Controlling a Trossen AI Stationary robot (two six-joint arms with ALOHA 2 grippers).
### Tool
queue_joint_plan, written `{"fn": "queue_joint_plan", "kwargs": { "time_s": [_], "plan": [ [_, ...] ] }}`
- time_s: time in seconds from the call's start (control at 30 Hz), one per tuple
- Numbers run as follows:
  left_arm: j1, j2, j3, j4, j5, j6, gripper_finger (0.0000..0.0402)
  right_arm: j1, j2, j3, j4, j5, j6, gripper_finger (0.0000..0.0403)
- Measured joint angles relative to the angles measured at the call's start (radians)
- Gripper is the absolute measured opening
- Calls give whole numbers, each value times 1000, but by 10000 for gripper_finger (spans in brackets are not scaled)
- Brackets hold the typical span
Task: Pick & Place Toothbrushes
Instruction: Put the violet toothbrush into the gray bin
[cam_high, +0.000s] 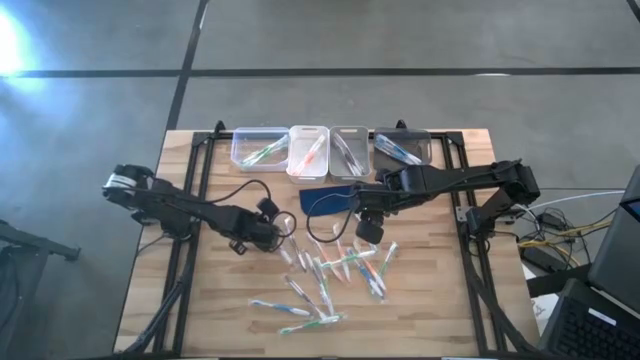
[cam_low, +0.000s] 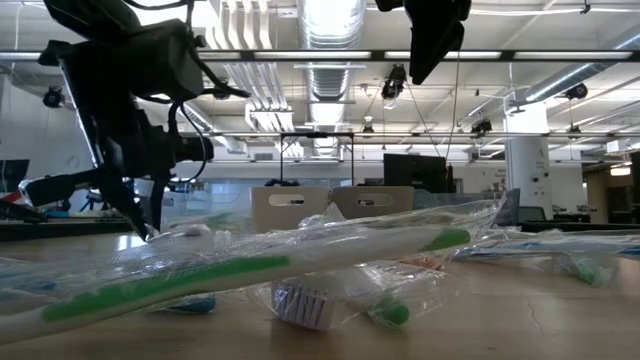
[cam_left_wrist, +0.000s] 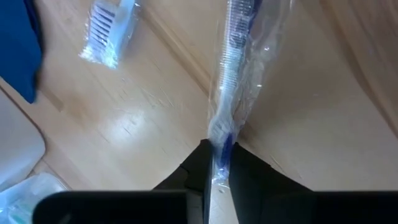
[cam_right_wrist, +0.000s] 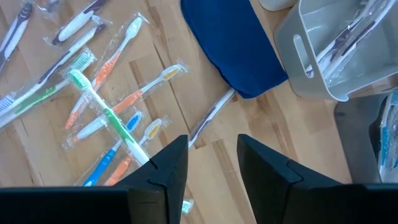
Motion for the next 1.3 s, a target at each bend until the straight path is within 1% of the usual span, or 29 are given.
{"fn": "queue_joint_plan", "kwargs": {
  "time_s": [0.2,0.4,0.53,0.63,0.73,0.8,0.93,1.1,1.17,1.3],
  "plan": [
    [-6,-8,10,-60,3,-28,27,0,0,0,0,0,0,153],
    [-28,-8,63,-148,4,-70,5,0,0,0,0,0,1,168],
    [-47,-8,116,-193,3,-87,4,0,0,0,0,0,1,175],
    [-69,-8,157,-216,-13,-96,3,0,0,0,-1,-1,1,179],
    [-98,-8,194,-254,-56,-98,2,0,0,0,-4,-1,1,181],
    [-123,-9,218,-279,-106,-103,2,2,0,0,-11,-1,1,178],
    [-184,-9,253,-323,-246,-125,1,20,0,0,-26,-1,1,166],
    [-263,-9,278,-323,-426,-113,1,47,0,0,-26,-2,8,154],
    [-289,-9,290,-320,-507,-103,1,56,0,0,-24,-2,12,153],
    [-330,-9,310,-302,-705,-61,1,73,0,0,-12,-1,12,159]
  ]
}}
